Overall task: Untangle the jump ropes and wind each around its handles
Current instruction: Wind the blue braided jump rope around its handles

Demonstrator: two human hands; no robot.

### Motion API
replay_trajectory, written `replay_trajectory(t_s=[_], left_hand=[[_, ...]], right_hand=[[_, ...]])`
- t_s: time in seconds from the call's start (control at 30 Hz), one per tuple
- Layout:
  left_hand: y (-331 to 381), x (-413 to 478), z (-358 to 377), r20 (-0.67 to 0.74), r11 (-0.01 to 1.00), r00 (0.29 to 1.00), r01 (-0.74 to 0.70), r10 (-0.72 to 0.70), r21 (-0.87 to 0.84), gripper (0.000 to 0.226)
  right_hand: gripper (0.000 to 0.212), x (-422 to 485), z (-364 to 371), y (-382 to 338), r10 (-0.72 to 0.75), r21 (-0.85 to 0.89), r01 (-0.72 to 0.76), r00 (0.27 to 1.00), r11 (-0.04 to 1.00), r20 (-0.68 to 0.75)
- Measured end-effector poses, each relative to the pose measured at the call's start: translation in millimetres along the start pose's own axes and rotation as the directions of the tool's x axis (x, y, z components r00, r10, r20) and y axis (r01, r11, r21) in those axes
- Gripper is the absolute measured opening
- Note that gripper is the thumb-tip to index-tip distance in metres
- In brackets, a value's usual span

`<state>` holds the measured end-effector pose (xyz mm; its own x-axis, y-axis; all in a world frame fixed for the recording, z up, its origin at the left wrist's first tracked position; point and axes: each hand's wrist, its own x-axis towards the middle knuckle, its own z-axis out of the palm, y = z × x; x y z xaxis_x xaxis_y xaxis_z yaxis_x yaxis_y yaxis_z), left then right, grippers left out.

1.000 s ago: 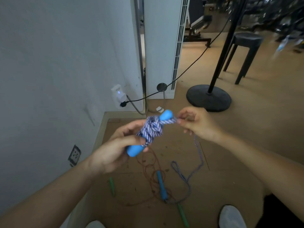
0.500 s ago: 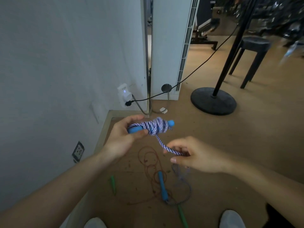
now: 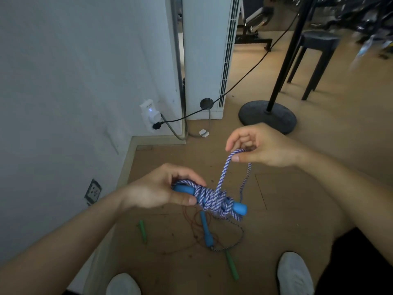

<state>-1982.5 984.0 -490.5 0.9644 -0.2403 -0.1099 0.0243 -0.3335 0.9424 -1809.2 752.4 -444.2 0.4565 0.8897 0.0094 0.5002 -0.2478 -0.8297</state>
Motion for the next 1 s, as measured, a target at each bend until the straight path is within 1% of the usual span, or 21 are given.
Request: replay_trajectory(t_s=[0.1,0.13,0.17,0.23,0.27,0.33,0.4,0.57,0.67,0.73,0.77,0.8,0.83,0.9,0.93,1.0], left_hand=[[4.8,-2.7,-6.2,0.043,0.989,0.999,0.033,-0.027,-0.143,0.034],[6.6,-3.2,-8.2,0.030,0.979,0.998,0.051,-0.046,-0.197,0.036],[7.4,-3.1,-9.6,0.004,0.960,0.998,0.066,-0.067,-0.272,0.043],[8.5,-2.1,-10.7,-0.057,0.883,0.991,0.085,-0.125,-0.462,0.069],[9.5,-1.7,-10.9,-0.087,0.841,0.986,0.073,-0.141,-0.536,0.075],[10.9,-0.9,-10.5,-0.127,0.789,0.982,0.036,-0.143,-0.613,0.073],[13.5,-0.6,-8.7,-0.152,0.750,0.978,0.007,-0.143,-0.661,0.068],[13.8,3.5,-9.1,-0.243,0.672,0.957,-0.075,-0.160,-0.737,0.070],[12.5,6.1,-12.1,-0.291,0.616,0.941,-0.126,-0.175,-0.777,0.065],[11.9,8.0,-15.0,-0.315,0.552,0.932,-0.171,-0.177,-0.816,0.062],[13.1,9.2,-16.1,-0.335,0.502,0.921,-0.199,-0.197,-0.842,0.062],[13.9,10.8,-17.4,-0.361,0.450,0.904,-0.231,-0.230,-0.863,0.060],[15.0,12.5,-19.0,-0.396,0.412,0.878,-0.267,-0.269,-0.871,0.053],[15.0,16.3,-23.7,-0.472,0.393,0.812,-0.332,-0.343,-0.858,0.027],[13.7,18.3,-27.2,-0.503,0.397,0.784,-0.358,-0.363,-0.845,0.024],[7.4,22.2,-35.6,-0.564,0.429,0.732,-0.400,-0.382,-0.810,0.032]], right_hand=[[0.014,5.7,-1.4,8.7,-0.006,-0.014,0.006,0.998,1.000,-0.061],[0.013,7.7,-2.2,11.9,0.001,-0.019,-0.002,0.996,1.000,-0.092],[0.012,9.8,-3.7,15.8,0.017,-0.017,-0.019,0.992,1.000,-0.128],[0.016,13.3,-6.5,24.3,0.072,0.000,-0.074,0.978,0.997,-0.195],[0.018,14.7,-7.0,28.1,0.104,0.016,-0.103,0.970,0.995,-0.218],[0.018,17.9,-4.9,34.1,0.151,0.048,-0.144,0.960,0.988,-0.237],[0.015,20.9,-0.3,38.4,0.181,0.083,-0.166,0.954,0.983,-0.239],[0.009,25.7,13.9,44.7,0.217,0.151,-0.183,0.944,0.971,-0.247],[0.009,26.8,25.0,48.3,0.219,0.170,-0.180,0.945,0.969,-0.243],[0.007,26.8,31.8,48.4,0.216,0.164,-0.181,0.949,0.970,-0.231],[0.005,26.8,35.3,47.7,0.218,0.160,-0.186,0.951,0.970,-0.219],[0.004,26.8,39.1,47.7,0.222,0.162,-0.191,0.953,0.968,-0.206],[0.002,27.3,43.3,47.9,0.227,0.169,-0.196,0.955,0.966,-0.190],[0.002,29.1,51.1,49.2,0.237,0.184,-0.208,0.959,0.961,-0.154],[0.004,30.2,54.3,50.0,0.245,0.192,-0.216,0.960,0.957,-0.139],[0.007,31.5,57.9,49.5,0.268,0.185,-0.245,0.957,0.952,-0.110]])
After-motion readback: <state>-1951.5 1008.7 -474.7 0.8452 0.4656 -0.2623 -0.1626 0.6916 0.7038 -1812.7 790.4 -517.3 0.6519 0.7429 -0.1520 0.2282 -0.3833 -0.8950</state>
